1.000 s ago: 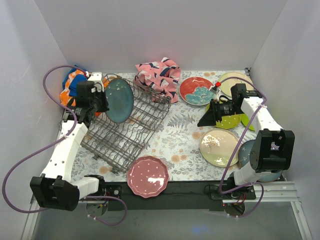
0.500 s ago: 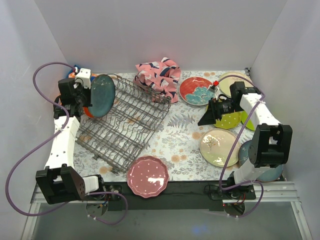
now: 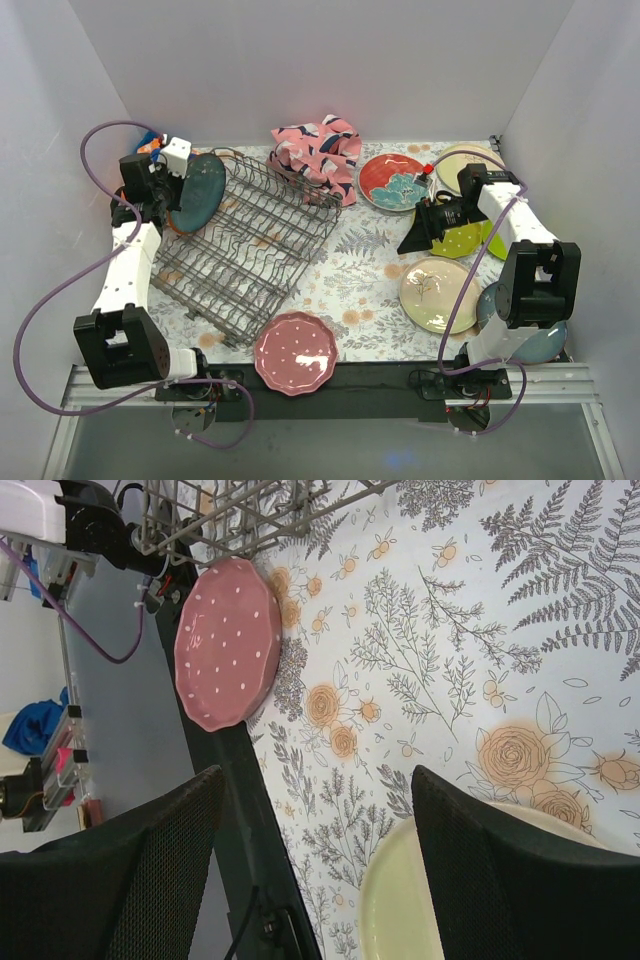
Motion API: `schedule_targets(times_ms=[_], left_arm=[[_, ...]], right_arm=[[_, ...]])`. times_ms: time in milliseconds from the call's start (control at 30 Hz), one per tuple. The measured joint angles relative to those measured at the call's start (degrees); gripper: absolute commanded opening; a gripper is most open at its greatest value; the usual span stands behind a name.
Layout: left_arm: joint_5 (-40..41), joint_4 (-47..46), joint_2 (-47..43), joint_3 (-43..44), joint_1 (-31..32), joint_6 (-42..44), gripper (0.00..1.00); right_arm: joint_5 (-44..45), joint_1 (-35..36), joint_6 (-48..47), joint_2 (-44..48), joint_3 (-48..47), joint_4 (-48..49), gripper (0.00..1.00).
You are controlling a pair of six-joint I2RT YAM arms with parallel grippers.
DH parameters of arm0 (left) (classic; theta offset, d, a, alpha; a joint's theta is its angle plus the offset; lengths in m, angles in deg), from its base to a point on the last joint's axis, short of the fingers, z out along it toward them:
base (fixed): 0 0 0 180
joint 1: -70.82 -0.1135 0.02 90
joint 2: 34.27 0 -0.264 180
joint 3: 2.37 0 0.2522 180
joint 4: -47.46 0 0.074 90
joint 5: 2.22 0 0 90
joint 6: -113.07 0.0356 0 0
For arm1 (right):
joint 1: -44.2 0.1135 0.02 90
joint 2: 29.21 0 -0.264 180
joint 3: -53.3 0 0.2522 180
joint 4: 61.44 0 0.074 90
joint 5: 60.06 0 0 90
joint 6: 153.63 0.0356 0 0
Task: Load the plates into the dish rack
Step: Insert the plate into the dish rack
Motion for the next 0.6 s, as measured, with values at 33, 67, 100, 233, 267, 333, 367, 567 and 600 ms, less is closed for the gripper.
schedule_targets(times_ms=[33,67,100,233,267,333,367,567,600], left_arm=[[0.09,-0.04,0.5,0.0,0.0,0.33,0.0],[0.2,-0.13,0.98,0.0,0.0,0.59,0.0],[0.26,-0.22,1.36,0.0,0.0,0.81,0.0],[0.26,-0.79,2.1,0.0,0.02,1.22,0.0],[0.13,-1.07,2.23,0.0,0.02,1.25,0.0],[0.07,-1.53,2.27,0.0,0.02,1.25,0.0],[0.04,-1.79,2.27,0.0,0.02,1.25,0.0],[0.15,-3.02,2.25,0.0,-0.04,1.46,0.0],[0.28,-3.02,2.23,0.0,-0.04,1.66,0.0]], right_arm=[[0.0,0.0,-0.17,0.0,0.0,-0.11,0.8],[0.0,0.0,-0.35,0.0,0.0,-0.2,0.8],[0.0,0.0,-0.5,0.0,0.0,-0.26,0.8],[0.0,0.0,-1.01,0.0,0.0,-0.57,0.8],[0.0,0.02,-1.05,0.0,0.0,-0.68,0.8],[0.0,0.04,-1.09,0.0,0.0,-1.05,0.81],[0.0,0.04,-1.11,0.0,0.0,-1.16,0.81],[0.0,0.04,-1.25,0.0,0.0,-1.44,0.81],[0.0,0.04,-1.27,0.0,0.0,-1.44,0.81]])
